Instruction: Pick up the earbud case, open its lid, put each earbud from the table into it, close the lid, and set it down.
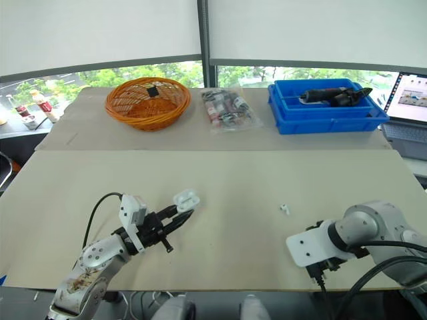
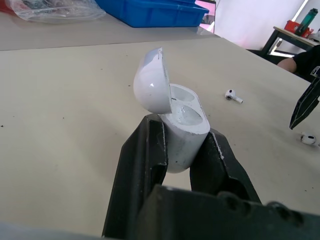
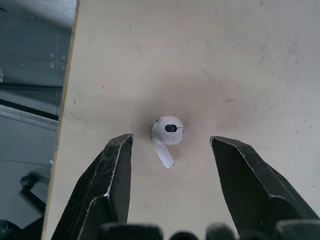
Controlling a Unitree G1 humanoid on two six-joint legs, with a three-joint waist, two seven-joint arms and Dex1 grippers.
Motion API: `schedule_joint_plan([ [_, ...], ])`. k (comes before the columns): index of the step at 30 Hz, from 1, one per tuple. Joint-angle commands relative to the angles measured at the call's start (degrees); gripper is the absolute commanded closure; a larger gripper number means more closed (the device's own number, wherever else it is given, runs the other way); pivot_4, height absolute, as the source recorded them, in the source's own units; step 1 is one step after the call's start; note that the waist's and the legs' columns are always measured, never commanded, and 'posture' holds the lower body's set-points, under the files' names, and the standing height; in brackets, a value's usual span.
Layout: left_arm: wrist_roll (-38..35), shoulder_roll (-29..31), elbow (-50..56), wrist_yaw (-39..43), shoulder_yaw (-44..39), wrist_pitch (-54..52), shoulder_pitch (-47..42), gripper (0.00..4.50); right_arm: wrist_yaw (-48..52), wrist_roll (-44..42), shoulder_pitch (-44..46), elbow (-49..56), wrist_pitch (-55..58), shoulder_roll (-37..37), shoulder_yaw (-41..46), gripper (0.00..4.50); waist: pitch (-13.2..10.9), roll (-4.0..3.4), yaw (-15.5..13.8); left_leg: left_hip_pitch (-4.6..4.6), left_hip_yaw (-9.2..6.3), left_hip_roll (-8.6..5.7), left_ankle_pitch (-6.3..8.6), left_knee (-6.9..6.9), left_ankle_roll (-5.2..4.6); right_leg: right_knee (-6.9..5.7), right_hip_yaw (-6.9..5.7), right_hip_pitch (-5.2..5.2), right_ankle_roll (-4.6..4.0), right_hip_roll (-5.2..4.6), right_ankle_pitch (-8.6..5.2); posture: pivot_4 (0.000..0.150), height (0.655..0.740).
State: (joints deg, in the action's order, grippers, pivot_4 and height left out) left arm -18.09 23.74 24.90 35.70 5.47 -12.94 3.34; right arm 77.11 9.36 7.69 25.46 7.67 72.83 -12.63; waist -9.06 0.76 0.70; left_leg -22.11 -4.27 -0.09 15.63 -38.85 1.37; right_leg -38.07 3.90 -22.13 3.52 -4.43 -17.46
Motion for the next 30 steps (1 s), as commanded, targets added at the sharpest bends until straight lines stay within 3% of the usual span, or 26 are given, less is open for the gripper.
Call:
schedule_joint_plan([
  [1,-0.5,-0.1,2.2,-0.1,-0.2,0.1,0.0,3.89,-0.7,1.9,1.3,-1.0,-1.8,-1.0,-0.5,1.73,0.0,0.01,0.0,0.01,0.0,0.01,0.0,0.0,0.0,0.0,0.0,0.01,0.0,0.01,0.0,0.15,0.74],
  [9,-0.5,-0.3,2.1,-0.3,0.0,0.2,-0.1,3.89,0.1,2.4,0.8,-1.9,-2.0,-2.6,-1.4,1.73,0.0,0.16,0.1,0.08,-0.03,0.02,0.0,0.0,0.0,0.0,-0.01,0.09,0.0,0.02,0.0,0.15,0.74],
  [10,-0.5,-0.4,2.1,-0.3,0.0,0.2,-0.2,3.89,0.2,2.2,0.8,-1.7,-1.8,-2.8,-1.4,2.25,0.1,0.2,0.1,0.08,-0.03,0.03,0.0,0.0,0.0,0.0,-0.01,0.09,0.0,0.03,0.0,0.15,0.74],
  [16,-0.3,-0.5,1.8,-0.2,0.3,0.4,-0.2,3.89,1.5,1.8,1.3,-1.4,-2.3,-3.4,-1.2,4.16,0.1,0.34,0.6,0.15,-0.06,0.08,0.0,0.02,0.0,-0.01,0.0,0.11,-0.01,0.07,0.0,0.15,0.74],
  [30,0.0,-0.9,1.3,-0.2,0.8,0.7,-0.4,3.89,2.3,-0.9,2.8,-3.7,-2.4,-2.6,1.7,4.16,0.1,0.34,0.5,0.14,-0.06,0.06,0.0,0.02,0.0,-0.01,0.01,0.11,-0.01,0.04,0.0,0.15,0.74],
])
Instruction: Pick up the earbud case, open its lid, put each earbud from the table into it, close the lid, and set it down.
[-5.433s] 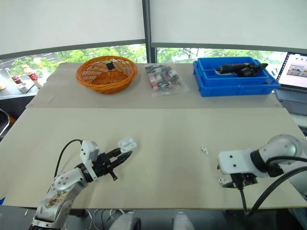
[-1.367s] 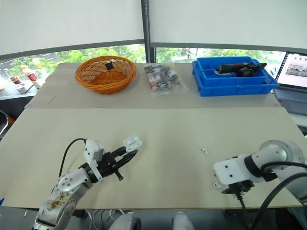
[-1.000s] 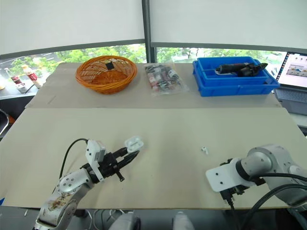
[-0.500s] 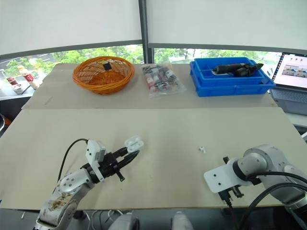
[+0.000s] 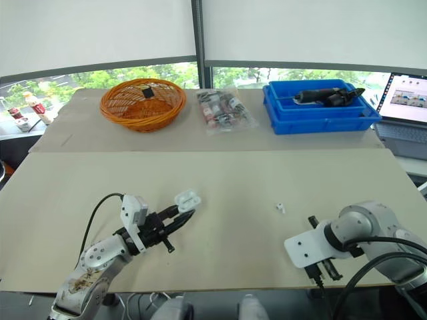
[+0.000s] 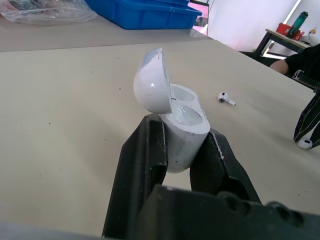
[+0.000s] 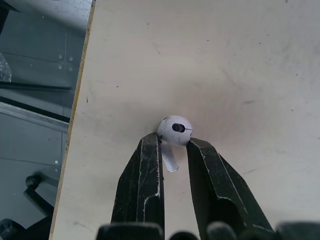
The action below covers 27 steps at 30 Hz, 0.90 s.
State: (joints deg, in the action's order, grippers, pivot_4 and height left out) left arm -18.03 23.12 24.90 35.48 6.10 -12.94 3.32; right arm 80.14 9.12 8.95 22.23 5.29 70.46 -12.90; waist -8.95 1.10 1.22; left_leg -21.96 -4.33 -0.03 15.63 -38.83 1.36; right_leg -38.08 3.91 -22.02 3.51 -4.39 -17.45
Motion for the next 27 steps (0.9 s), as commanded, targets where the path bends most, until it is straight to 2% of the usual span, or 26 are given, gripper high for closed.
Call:
schedule_joint_plan([
  [1,-0.1,-0.3,1.2,0.0,0.2,0.7,-0.4,3.89,-0.9,-0.8,1.7,-0.8,0.0,-0.3,1.9,4.16,0.0,-0.01,-0.1,0.0,0.0,0.0,0.0,0.0,0.0,0.0,0.0,0.0,0.0,0.0,0.0,0.15,0.74],
  [7,0.0,-0.5,0.9,0.0,0.4,0.8,-0.8,3.89,-0.3,-1.5,1.5,-0.9,2.3,-0.4,1.1,4.16,0.0,-0.04,-0.6,-0.12,0.0,-0.05,0.0,0.0,0.0,0.0,0.0,-0.1,0.0,-0.04,0.0,0.15,0.74],
  [8,0.0,-0.5,1.0,0.0,0.4,0.8,-0.7,3.89,-0.2,-1.6,1.5,-0.7,2.5,-0.3,1.2,3.11,0.0,-0.04,-0.7,-0.13,0.0,-0.05,0.0,-0.01,0.0,0.01,0.0,-0.1,0.0,-0.04,0.0,0.15,0.74],
  [11,0.0,-0.3,1.1,0.0,0.3,0.8,-0.4,3.89,-0.2,-1.5,1.6,0.1,3.3,-0.1,1.3,2.13,0.0,-0.04,-0.6,-0.11,-0.01,-0.05,0.0,-0.02,0.0,0.0,0.0,-0.09,0.0,-0.05,0.0,0.15,0.74],
  [18,0.1,-0.4,1.1,-0.1,0.4,0.6,-0.4,3.89,1.7,-1.9,3.8,4.2,7.8,-0.7,0.1,2.12,0.0,-0.05,-0.6,-0.11,-0.01,-0.05,0.0,-0.01,0.0,0.0,0.0,-0.1,0.0,-0.04,0.0,0.15,0.74],
  [27,0.3,-0.7,0.9,-0.3,0.7,0.8,-0.6,3.89,4.0,0.7,7.7,1.8,3.8,-1.1,-4.3,2.12,0.0,-0.06,-0.6,-0.13,-0.01,-0.05,0.0,-0.01,0.0,0.01,-0.01,-0.1,0.0,-0.05,0.0,0.15,0.74],
])
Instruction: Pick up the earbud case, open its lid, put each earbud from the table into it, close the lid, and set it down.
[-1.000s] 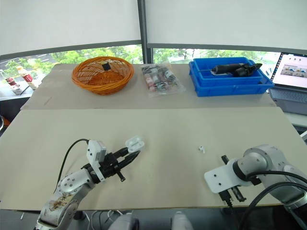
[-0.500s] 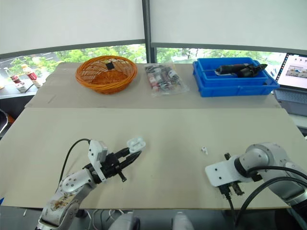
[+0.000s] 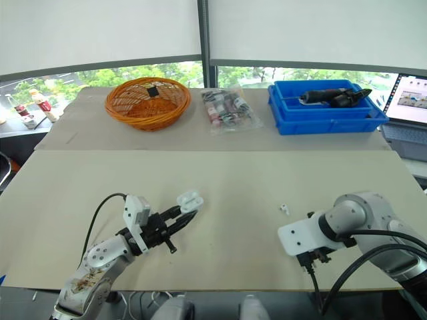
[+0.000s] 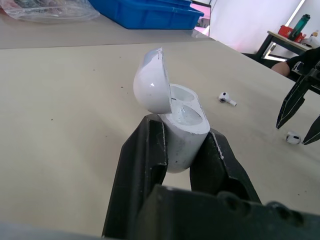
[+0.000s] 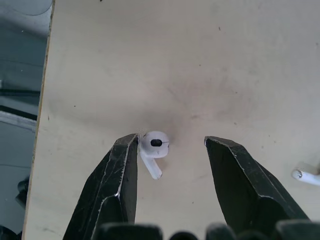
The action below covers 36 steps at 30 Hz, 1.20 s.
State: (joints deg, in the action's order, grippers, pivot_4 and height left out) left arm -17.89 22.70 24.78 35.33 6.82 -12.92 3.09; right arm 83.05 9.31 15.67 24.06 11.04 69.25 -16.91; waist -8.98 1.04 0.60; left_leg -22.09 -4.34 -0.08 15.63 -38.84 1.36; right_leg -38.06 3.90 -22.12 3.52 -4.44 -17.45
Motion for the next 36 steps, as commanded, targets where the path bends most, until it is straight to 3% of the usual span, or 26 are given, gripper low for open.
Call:
schedule_joint_plan([
  [1,0.2,-0.3,1.0,-0.2,0.0,0.8,-0.3,3.89,1.3,0.7,1.0,-0.3,-2.4,0.2,-0.6,2.12,0.0,0.0,0.0,0.01,0.0,0.0,0.0,0.0,0.0,0.0,0.0,0.0,0.0,0.0,0.0,0.15,0.74],
  [12,0.3,-0.3,0.9,-0.3,-0.1,1.0,-0.2,3.89,1.0,2.8,1.9,-3.4,-5.8,-1.2,-2.4,2.12,0.0,0.0,0.1,0.02,-0.01,0.01,0.0,0.0,0.0,-0.01,0.0,0.01,0.0,0.01,0.0,0.15,0.74],
  [19,0.4,-0.3,0.8,0.0,0.1,1.2,-0.2,3.89,1.5,1.9,1.0,-1.5,-4.7,-1.7,-1.8,4.14,0.0,0.0,0.4,0.08,-0.02,0.04,0.0,0.01,0.0,-0.02,0.01,0.03,0.0,0.03,0.0,0.15,0.74],
  [27,0.5,-0.4,0.1,0.2,0.3,1.7,-0.9,3.89,1.5,-1.6,2.6,-0.8,-2.3,-1.5,1.6,4.14,0.0,-0.03,0.2,0.05,-0.03,0.02,0.0,0.02,0.0,-0.02,0.01,0.01,0.0,0.02,0.0,0.15,0.74],
  [31,0.3,-1.2,-0.9,0.2,0.1,2.7,-2.6,3.89,-0.4,-10.0,7.7,1.1,10.5,-6.2,6.3,4.14,0.0,-0.04,0.2,0.02,-0.06,0.01,0.0,0.0,0.0,-0.02,0.02,-0.01,0.0,0.0,0.0,0.15,0.74],
  [36,0.8,-3.2,-3.0,-0.7,0.0,4.4,-5.8,3.89,-10.5,-22.8,12.6,5.7,33.6,-19.2,13.1,4.14,0.0,-0.03,0.1,-0.02,-0.14,0.01,0.0,0.01,0.0,-0.04,-0.01,-0.02,-0.01,0.02,0.0,0.15,0.74],
])
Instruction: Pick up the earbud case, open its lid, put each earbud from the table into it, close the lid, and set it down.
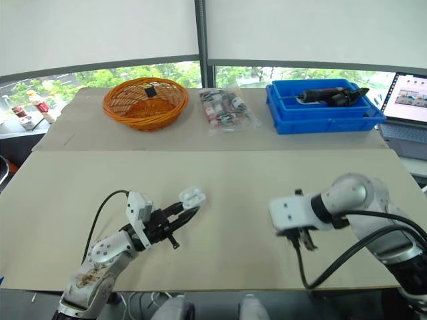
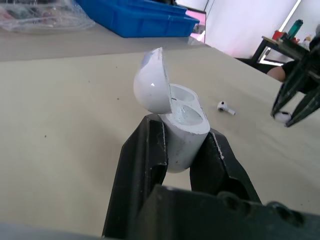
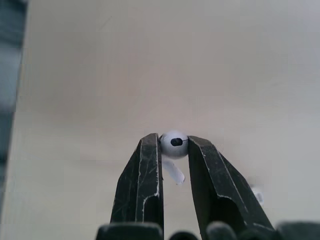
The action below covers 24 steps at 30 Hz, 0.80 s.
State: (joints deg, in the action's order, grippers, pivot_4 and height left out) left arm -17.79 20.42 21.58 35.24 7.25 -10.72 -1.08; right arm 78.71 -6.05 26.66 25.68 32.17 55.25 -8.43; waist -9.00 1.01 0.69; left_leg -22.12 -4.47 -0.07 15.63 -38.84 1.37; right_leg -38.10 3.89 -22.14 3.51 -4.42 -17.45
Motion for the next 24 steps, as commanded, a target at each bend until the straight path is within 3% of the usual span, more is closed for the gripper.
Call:
schedule_joint_plan([
  [1,0.8,-1.3,-0.2,-0.9,-0.4,2.5,-2.1,3.89,-8.8,-9.8,2.2,5.2,17.0,-8.1,6.1,4.14,0.0,0.0,0.0,-0.04,-0.01,-0.01,0.0,-0.01,0.0,0.0,-0.01,-0.05,0.0,-0.01,0.0,0.15,0.74],
  [6,1.9,-3.5,-1.8,-2.5,-0.1,3.7,-4.8,3.89,-25.0,-18.5,4.2,9.2,31.9,-26.4,14.1,4.14,0.0,0.0,-0.3,-0.15,-0.06,-0.08,0.0,-0.06,0.01,-0.07,-0.02,-0.13,0.0,-0.05,0.01,0.15,0.74],
  [12,3.5,-6.1,-3.3,-4.3,0.7,4.6,-7.2,3.89,-43.7,-23.8,6.0,10.3,37.7,-48.4,21.4,4.14,0.0,-0.03,0.0,-0.14,-0.08,-0.08,-0.01,-0.03,0.03,-0.34,-0.02,-0.27,0.0,-0.03,0.01,0.15,0.74],
  [17,4.2,-8.4,-4.2,-6.7,0.3,4.6,-8.8,3.89,-51.3,-25.0,3.6,9.4,34.1,-56.1,19.9,4.14,0.0,-0.06,0.2,-0.12,-0.08,-0.1,-0.03,-0.03,0.06,-0.47,-0.02,-0.34,0.0,-0.03,0.01,0.15,0.74],
  [24,4.5,-9.1,-3.8,-7.8,0.2,4.3,-9.5,3.89,-55.8,-24.7,-1.0,8.2,27.6,-57.7,15.1,4.14,0.0,-0.06,0.5,-0.13,-0.07,-0.09,-0.04,-0.01,0.06,-0.54,-0.02,-0.42,0.0,-0.01,0.01,0.15,0.74],
])
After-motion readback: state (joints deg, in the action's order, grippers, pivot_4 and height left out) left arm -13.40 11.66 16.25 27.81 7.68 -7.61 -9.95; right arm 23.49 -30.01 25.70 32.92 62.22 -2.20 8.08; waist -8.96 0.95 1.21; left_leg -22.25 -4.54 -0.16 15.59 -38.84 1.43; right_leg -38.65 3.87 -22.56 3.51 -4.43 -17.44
